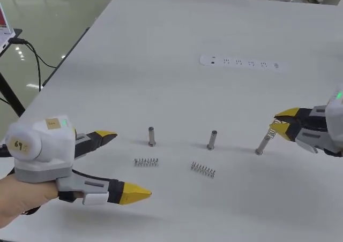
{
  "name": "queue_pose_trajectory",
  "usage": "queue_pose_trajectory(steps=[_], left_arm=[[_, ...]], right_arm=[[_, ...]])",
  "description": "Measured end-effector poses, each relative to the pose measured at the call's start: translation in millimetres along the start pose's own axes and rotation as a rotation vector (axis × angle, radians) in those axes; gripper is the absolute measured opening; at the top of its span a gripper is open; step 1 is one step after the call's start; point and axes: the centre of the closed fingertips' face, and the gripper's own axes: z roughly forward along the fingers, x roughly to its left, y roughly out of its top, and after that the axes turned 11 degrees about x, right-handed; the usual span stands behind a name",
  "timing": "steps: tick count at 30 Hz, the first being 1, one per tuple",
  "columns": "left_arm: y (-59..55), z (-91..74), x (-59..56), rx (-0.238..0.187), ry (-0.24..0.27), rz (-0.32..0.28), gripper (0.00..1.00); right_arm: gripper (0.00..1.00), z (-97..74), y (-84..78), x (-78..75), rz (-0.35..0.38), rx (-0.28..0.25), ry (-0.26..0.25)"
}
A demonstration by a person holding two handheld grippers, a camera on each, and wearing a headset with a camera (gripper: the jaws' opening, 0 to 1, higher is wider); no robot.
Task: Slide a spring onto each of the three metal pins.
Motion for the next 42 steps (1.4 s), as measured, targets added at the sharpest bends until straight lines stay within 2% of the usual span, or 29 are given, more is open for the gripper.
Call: queue_pose_trajectory(steps=[8, 42], left_arm=[[-1.5, 1.0, -2.1, 0.006, -0.004, -0.002, 0.98], [0.3, 2.1, -3.7, 0.003, -0.010, 0.003, 0.98]], right_arm=[[0.07, 2.2, 0.2, -3.0, 0.032, -0.008, 0.003], [0.07, 10.2, -5.4, 0.9, 0.036, 0.012, 0.021]])
